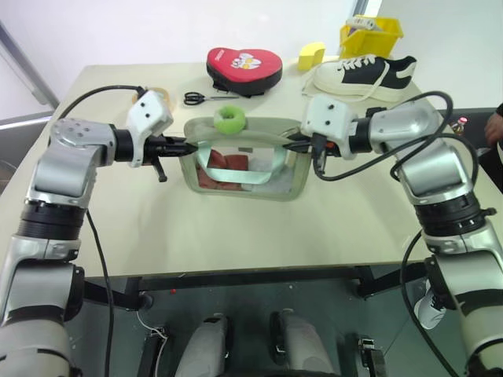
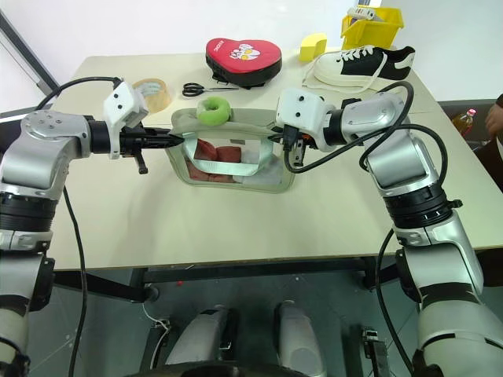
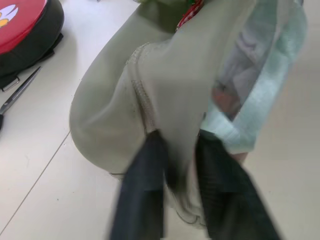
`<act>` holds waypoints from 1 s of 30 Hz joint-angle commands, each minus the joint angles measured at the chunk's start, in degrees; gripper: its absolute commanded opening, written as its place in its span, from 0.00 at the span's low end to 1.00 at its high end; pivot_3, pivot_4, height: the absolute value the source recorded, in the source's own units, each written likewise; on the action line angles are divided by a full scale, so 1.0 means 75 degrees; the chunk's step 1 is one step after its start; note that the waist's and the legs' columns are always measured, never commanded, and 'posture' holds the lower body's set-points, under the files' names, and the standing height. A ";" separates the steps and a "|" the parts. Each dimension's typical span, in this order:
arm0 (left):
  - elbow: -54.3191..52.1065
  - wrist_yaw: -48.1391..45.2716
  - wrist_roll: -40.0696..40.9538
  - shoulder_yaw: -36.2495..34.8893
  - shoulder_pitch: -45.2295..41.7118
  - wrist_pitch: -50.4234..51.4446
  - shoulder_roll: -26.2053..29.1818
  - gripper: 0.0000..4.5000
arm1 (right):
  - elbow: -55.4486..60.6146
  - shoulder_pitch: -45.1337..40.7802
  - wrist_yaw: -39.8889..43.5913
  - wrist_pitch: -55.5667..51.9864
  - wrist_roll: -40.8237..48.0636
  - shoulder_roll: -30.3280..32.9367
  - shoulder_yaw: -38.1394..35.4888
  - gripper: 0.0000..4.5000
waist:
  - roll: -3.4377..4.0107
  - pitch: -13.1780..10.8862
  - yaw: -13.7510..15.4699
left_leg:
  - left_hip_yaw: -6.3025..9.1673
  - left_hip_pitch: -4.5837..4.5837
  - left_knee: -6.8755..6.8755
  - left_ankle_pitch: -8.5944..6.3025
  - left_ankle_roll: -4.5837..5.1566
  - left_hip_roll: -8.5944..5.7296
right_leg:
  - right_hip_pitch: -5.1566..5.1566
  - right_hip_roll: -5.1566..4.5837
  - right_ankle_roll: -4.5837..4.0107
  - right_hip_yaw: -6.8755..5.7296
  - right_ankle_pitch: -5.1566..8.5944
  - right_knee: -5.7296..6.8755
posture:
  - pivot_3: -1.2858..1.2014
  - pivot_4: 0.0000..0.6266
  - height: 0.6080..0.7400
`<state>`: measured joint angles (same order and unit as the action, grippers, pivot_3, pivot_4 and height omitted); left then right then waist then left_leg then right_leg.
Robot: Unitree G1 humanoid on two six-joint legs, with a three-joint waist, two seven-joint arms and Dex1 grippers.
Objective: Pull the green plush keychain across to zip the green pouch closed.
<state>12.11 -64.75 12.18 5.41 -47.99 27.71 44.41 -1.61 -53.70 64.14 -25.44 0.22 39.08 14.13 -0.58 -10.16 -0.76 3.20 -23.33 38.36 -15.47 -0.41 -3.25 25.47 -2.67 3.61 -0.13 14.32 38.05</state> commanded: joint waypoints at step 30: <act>-0.1186 0.0250 0.0298 -0.0259 0.0235 0.0607 -0.0012 0.00 | -0.0999 -0.1623 -0.0903 -0.0268 0.0490 -0.2121 0.0392 0.94 | 0.0000 0.0000 0.0003 | 0.0004 -0.0009 0.0008 0.0001 -0.0003 -0.0011 | 0.0004 -0.0012 0.0000 0.0000 -0.0001 -0.0002 | 0.52 0.24 1.00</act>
<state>5.37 -63.23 13.27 5.24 -45.84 32.21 43.86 -9.80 -64.96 57.88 -29.11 4.35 23.60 17.43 -0.58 -10.16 -0.73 3.24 -23.40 38.39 -15.46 -0.43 -3.32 25.52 -2.75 3.61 -0.13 14.32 38.05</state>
